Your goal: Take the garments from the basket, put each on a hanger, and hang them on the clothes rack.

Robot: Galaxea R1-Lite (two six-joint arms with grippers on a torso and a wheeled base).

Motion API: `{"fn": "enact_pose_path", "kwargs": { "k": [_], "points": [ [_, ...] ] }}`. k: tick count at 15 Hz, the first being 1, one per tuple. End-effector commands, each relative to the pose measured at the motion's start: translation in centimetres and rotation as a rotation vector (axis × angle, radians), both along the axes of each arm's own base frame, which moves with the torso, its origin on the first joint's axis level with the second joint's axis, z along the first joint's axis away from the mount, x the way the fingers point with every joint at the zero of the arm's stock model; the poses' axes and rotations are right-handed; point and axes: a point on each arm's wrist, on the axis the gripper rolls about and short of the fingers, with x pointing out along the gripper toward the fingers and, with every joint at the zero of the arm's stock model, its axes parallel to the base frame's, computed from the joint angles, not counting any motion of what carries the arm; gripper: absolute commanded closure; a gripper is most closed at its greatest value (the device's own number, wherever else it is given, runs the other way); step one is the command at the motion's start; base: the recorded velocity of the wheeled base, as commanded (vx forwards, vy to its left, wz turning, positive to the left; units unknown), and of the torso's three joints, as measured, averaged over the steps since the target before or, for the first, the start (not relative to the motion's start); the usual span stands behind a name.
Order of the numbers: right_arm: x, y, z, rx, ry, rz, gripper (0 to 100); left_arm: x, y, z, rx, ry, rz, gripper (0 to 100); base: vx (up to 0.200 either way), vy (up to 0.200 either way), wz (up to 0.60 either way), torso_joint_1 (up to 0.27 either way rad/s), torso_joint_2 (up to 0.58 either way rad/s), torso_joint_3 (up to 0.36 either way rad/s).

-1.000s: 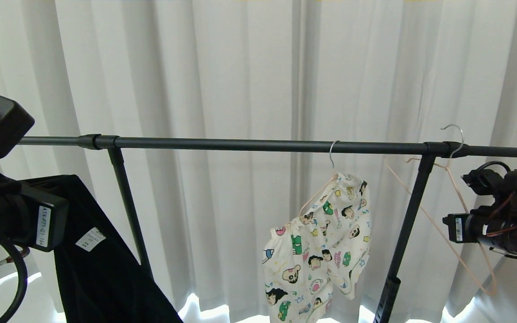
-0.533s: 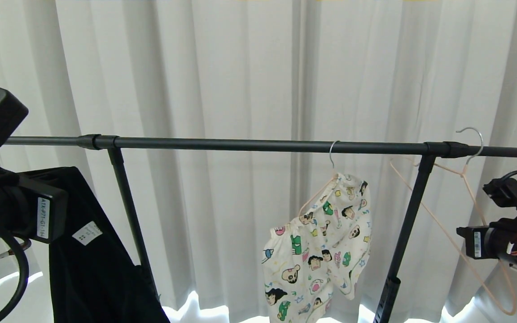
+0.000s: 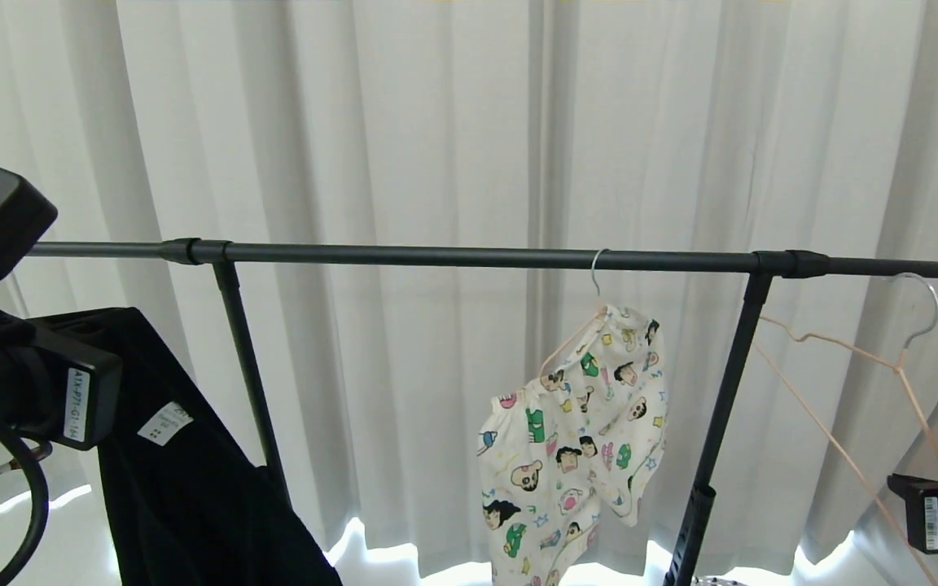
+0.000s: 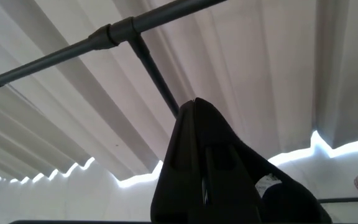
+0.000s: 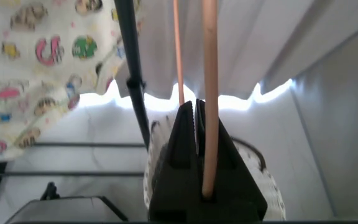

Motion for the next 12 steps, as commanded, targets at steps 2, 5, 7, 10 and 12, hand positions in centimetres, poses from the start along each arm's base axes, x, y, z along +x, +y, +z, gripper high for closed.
{"fn": "enact_pose_path", "kwargs": {
  "k": [2, 5, 7, 10, 12],
  "points": [
    [-1.7, -0.1, 0.6, -0.002, -0.031, 0.003, 100, -0.1, 0.0, -0.1, 0.001, 0.001, 0.001, 100, -0.2, 0.0, 0.0, -0.01, -0.01, 0.007],
    [-2.2, -0.1, 0.8, -0.026, -0.035, 0.02, 100, -0.3, 0.2, -0.2, 0.001, 0.001, 0.001, 100, -0.2, 0.0, 0.0, 0.001, 0.0, 0.005],
    [-2.4, 0.0, 1.3, -0.034, -0.062, 0.042, 100, -0.5, 0.3, -0.3, -0.002, 0.0, 0.0, 100, -0.1, 0.0, 0.0, 0.004, 0.0, 0.004],
    [-3.0, 1.3, 3.2, 0.015, -0.16, 0.205, 100, -0.4, 0.2, -0.1, -0.012, -0.018, -0.001, 100, 0.0, 0.0, 0.0, 0.0, 0.0, 0.0],
    [-3.3, 2.3, 3.7, 0.031, -0.182, 0.3, 100, -0.4, 0.2, -0.2, -0.011, -0.016, -0.001, 100, 0.0, 0.0, 0.0, 0.0, 0.0, 0.0]
  ]
}}
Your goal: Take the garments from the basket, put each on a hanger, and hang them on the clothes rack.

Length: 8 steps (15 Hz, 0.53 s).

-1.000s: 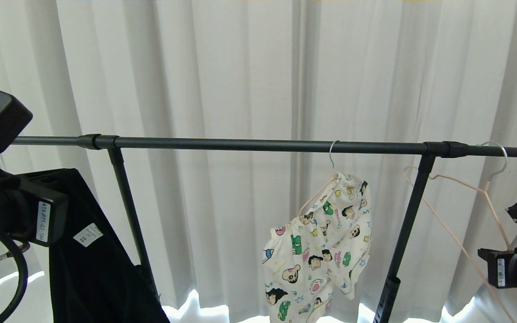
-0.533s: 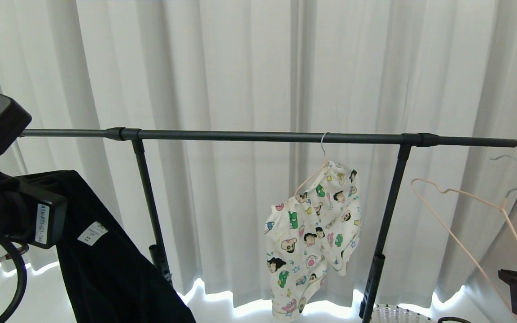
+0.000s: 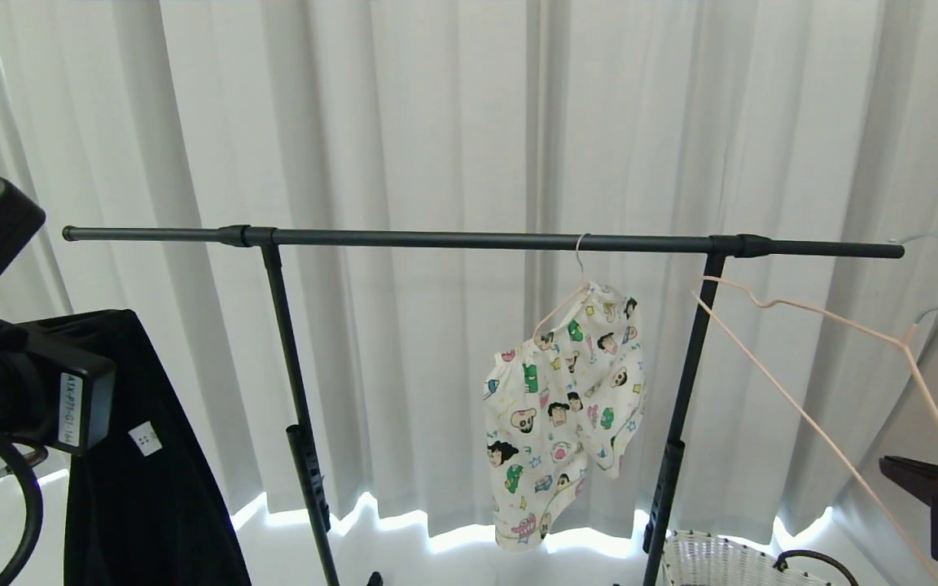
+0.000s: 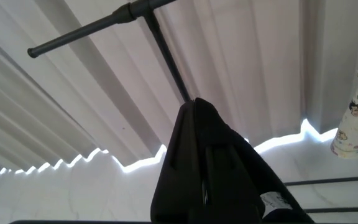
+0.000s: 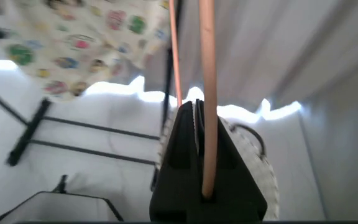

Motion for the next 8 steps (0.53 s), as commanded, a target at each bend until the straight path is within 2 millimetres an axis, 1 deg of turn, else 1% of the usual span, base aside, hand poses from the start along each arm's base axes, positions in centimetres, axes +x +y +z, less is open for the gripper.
{"fn": "enact_pose_path", "kwargs": {
  "k": [1, 4, 8],
  "points": [
    [-0.7, 1.5, 0.8, 0.012, -0.036, 0.134, 100, 0.0, 0.0, 0.1, -0.001, -0.003, 0.0, 100, 0.0, 0.0, 0.0, 0.0, 0.0, 0.0],
    [-1.4, 3.0, 1.3, 0.013, -0.033, 0.269, 100, 0.0, 0.0, 0.1, -0.001, -0.005, 0.001, 100, 0.0, 0.2, 0.0, 0.001, 0.0, 0.001],
    [-1.9, 3.9, 1.7, 0.011, -0.04, 0.357, 100, -0.1, 0.0, 0.2, -0.002, -0.007, 0.001, 100, 0.0, 0.2, 0.0, 0.005, 0.0, -0.002]
  ]
}}
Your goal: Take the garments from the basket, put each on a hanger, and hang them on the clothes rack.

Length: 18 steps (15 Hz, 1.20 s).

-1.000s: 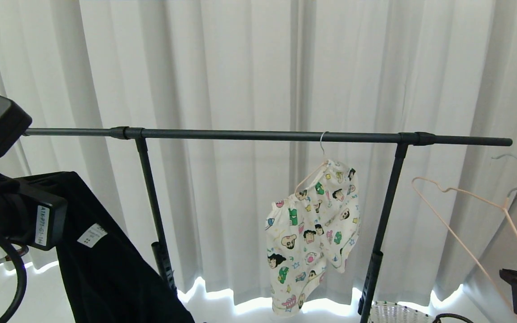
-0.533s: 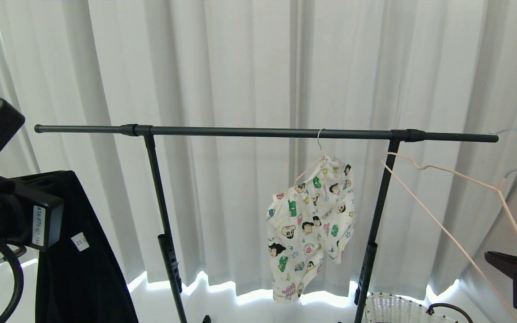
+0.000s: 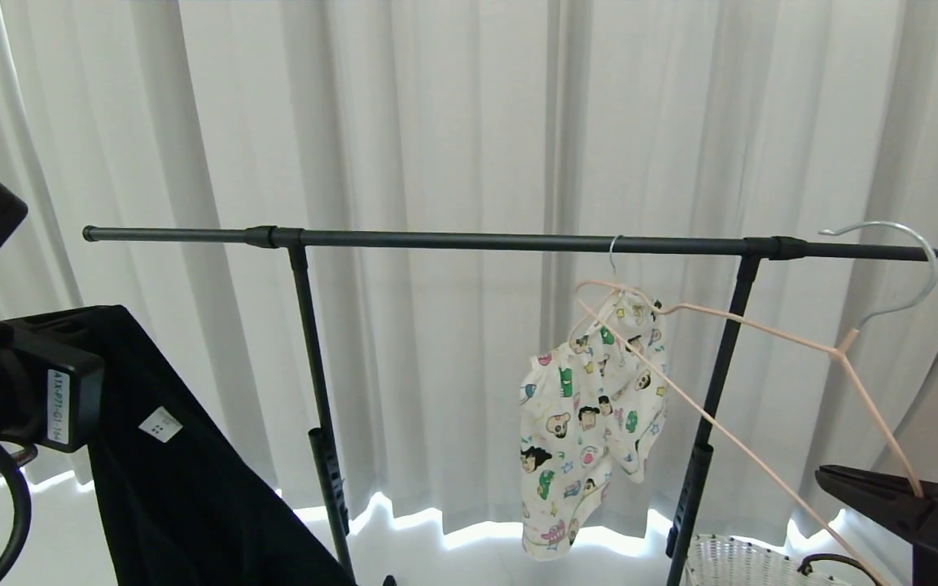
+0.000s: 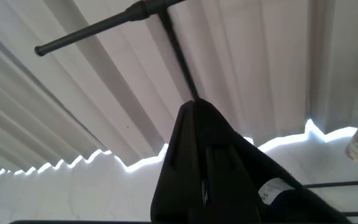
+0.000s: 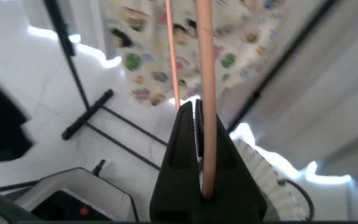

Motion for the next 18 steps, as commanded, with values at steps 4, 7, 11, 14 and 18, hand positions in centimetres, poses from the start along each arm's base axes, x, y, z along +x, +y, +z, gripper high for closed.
{"fn": "enact_pose_path", "kwargs": {
  "k": [4, 7, 11, 14, 18],
  "points": [
    [-0.5, 1.2, 0.4, -0.002, -0.015, 0.106, 100, 0.1, 0.0, 0.0, 0.002, 0.003, 0.0, 100, 0.0, 0.2, 0.0, 0.005, 0.0, -0.001],
    [-1.1, 2.2, 0.3, -0.007, 0.0, 0.198, 100, 0.1, -0.1, -0.1, 0.002, 0.006, -0.004, 100, 0.0, 0.2, 0.0, 0.005, 0.0, 0.001],
    [-1.9, 4.0, 0.6, 0.024, 0.032, 0.321, 100, 0.0, -1.6, -1.4, 0.035, 0.053, -0.095, 100, 0.0, 0.0, 0.0, 0.0, 0.0, 0.0],
    [-3.3, 5.8, 1.4, 0.133, 0.124, 0.418, 100, 2.1, -3.2, -2.0, 0.048, 0.105, -0.058, 100, 0.0, 0.0, 0.0, 0.0, 0.0, 0.0],
    [-4.1, 7.1, 0.8, 0.193, 0.268, 0.438, 100, 6.1, -5.9, -2.5, -0.042, 0.153, 0.026, 100, 0.0, 0.0, 0.0, 0.0, 0.0, 0.0]
  ]
}}
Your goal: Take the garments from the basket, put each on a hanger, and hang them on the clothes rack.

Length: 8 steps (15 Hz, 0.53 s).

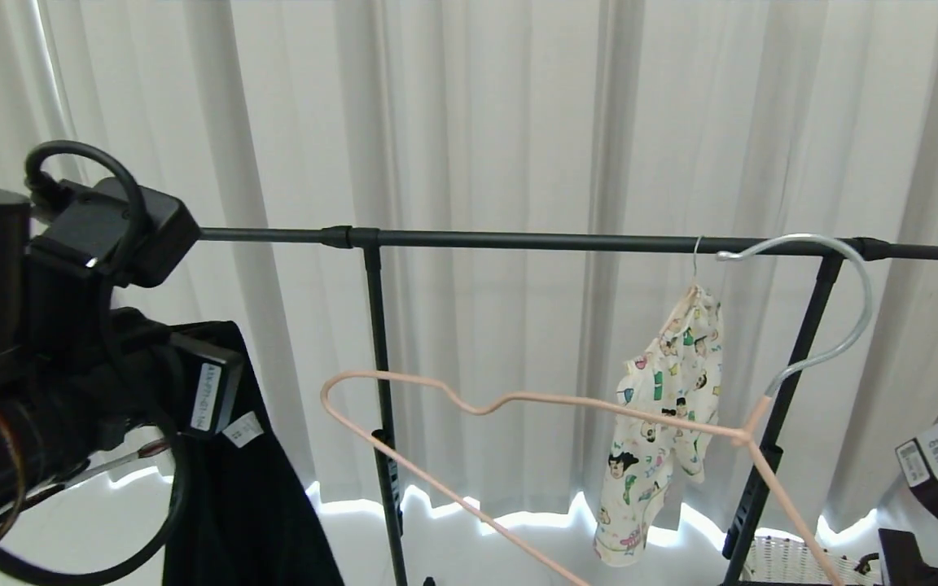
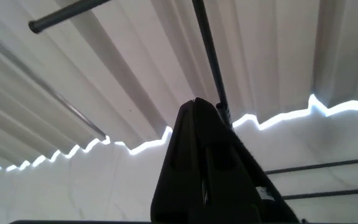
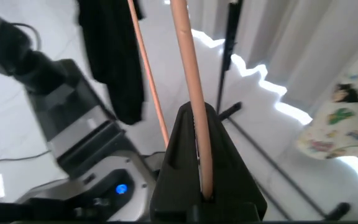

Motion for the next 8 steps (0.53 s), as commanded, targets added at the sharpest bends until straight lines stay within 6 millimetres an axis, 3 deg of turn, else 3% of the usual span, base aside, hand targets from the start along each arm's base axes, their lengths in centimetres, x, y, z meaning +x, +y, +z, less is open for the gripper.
{"fn": "enact_pose_path", "kwargs": {
  "k": [1, 4, 8],
  "points": [
    [0.0, 0.8, -0.6, -0.036, 0.022, 0.02, 100, 3.2, -2.2, -1.0, -0.014, 0.053, 0.045, 100, 0.0, 0.0, 0.0, 0.0, 0.0, 0.0],
    [0.6, 1.8, -1.4, -0.082, 0.042, 0.006, 100, 4.4, -3.2, -0.4, -0.076, 0.037, 0.07, 100, 0.0, 0.0, 0.0, 0.0, 0.0, 0.0],
    [1.5, 2.9, -2.0, -0.101, 0.053, -0.017, 100, 4.5, -3.7, -0.1, -0.14, 0.029, 0.077, 100, 0.0, 0.0, 0.0, 0.0, 0.0, 0.0]
  ]
}}
